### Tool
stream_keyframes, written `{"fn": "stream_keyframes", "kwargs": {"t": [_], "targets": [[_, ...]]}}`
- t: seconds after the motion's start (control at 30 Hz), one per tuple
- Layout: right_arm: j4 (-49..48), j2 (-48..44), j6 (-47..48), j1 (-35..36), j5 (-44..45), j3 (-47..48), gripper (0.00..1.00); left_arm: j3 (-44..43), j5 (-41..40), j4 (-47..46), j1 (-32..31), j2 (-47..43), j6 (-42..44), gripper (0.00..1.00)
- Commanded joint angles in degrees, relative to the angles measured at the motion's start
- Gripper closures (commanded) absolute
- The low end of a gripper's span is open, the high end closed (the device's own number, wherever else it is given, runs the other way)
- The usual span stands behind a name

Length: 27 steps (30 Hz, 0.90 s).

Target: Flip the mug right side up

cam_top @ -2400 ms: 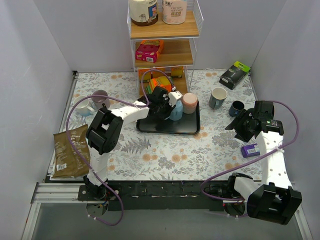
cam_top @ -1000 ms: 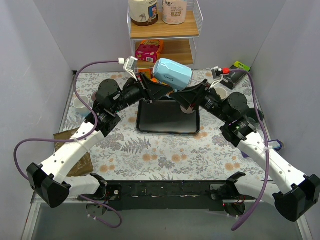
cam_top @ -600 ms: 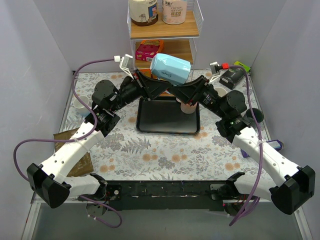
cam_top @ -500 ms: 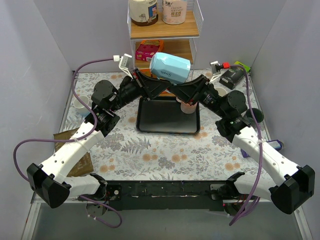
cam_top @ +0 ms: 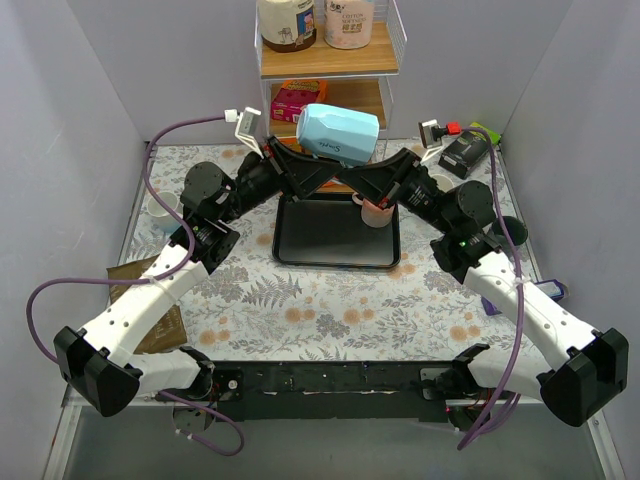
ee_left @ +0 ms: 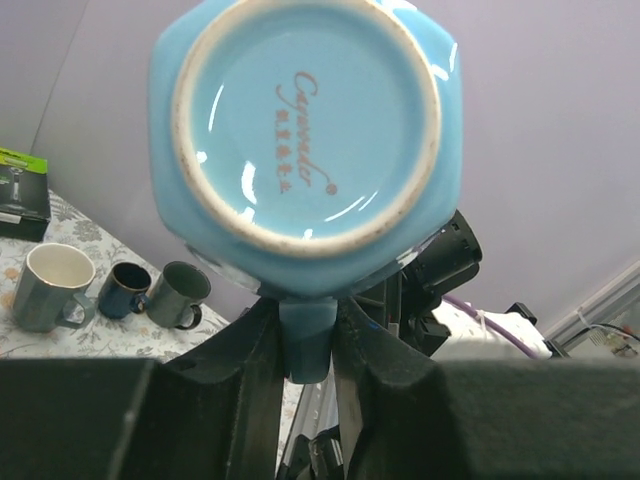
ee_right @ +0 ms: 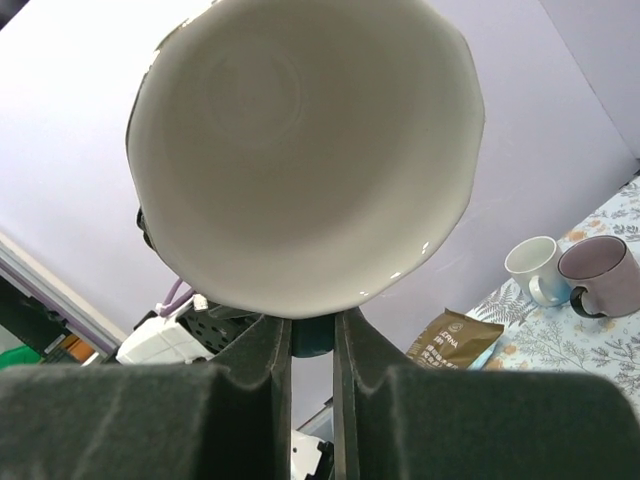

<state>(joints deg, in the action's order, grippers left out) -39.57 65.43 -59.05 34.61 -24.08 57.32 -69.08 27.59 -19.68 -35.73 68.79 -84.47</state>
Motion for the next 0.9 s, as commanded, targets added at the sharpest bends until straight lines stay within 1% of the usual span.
{"fn": "stream_keyframes", "kwargs": {"t": [0.0,0.03,0.07,0.2,0.23,0.27,0.3,0.33,0.37,0.4,0.43,0.5,0.53,0.57,0.7,0.73,0.8,0.83,0.87], "targets": [[-2.71,-1.97,0.25,0.63,0.61,0.69,0.99,-0.97,1.94,-0.54,-1.28,-1.21,-0.88,0.72],[-1.75,-2.32,-0.01,0.63,0.87,0.69,0.99,-0.88,1.50,-0.18,-1.19,-1.12,-0.70,0.58],[-1.30,-2.50,-0.10,0.63,1.31,0.69,0.99,-0.62,1.15,0.51,-1.19,-1.12,-0.61,0.50],[1.86,-3.29,-1.42,0.72,3.42,0.16,0.99,0.08,-1.74,2.80,-1.28,-1.03,0.18,0.33],[3.08,-3.64,-1.86,0.63,3.94,0.16,0.99,0.08,-2.36,3.68,-1.19,-1.03,0.35,0.31],[5.19,-3.90,-2.38,0.55,5.17,0.33,0.99,0.26,-3.15,5.34,-1.28,-0.94,1.05,0.26],[7.38,-4.25,-2.39,0.55,6.05,0.68,0.99,0.52,-3.94,6.23,-1.19,-1.03,1.41,0.23],[9.32,-4.43,-2.30,0.55,6.84,1.04,0.99,0.52,-6.21,7.28,-1.19,-1.12,1.58,0.19],[11.86,-4.78,-2.21,0.37,8.59,1.13,0.99,0.61,-7.37,9.73,-1.19,-1.21,2.54,0.13],[12.93,-5.57,-2.13,0.20,9.56,0.87,0.99,0.79,-8.42,11.14,-1.19,-1.21,3.07,0.10],[13.90,-5.84,-2.04,0.11,10.53,0.69,0.99,0.35,-11.57,12.81,-1.19,-1.03,3.51,0.07],[18.62,-6.62,-2.04,-0.86,12.90,0.78,0.99,-0.35,-14.92,18.69,-1.19,-0.51,4.74,0.02],[20.39,-6.89,-1.95,-1.12,13.78,0.69,0.99,-0.62,-16.16,19.59,-1.19,-0.42,5.36,0.02],[21.89,-7.24,-1.95,-1.73,15.27,0.69,0.99,-0.62,-18.26,22.81,-1.19,-0.42,5.80,0.02],[33.30,-10.13,0.50,-4.11,19.41,1.39,0.99,-0.71,-23.63,27.76,-1.19,-0.42,6.94,0.02],[38.38,-10.84,2.34,-4.72,20.29,2.09,0.99,-0.62,-24.60,28.90,-1.19,-0.59,7.12,0.02],[45.26,-12.86,4.37,-7.00,23.71,2.79,0.99,-0.01,-25.57,29.09,-1.19,-0.85,7.65,0.02],[52.59,-13.48,5.86,-7.88,25.46,4.10,0.99,0.17,-26.01,29.17,-1.19,-0.94,7.82,0.02],[56.15,-13.83,6.57,-9.54,28.27,4.90,0.99,0.35,-26.27,29.44,-1.19,-0.94,7.91,0.02]]}}
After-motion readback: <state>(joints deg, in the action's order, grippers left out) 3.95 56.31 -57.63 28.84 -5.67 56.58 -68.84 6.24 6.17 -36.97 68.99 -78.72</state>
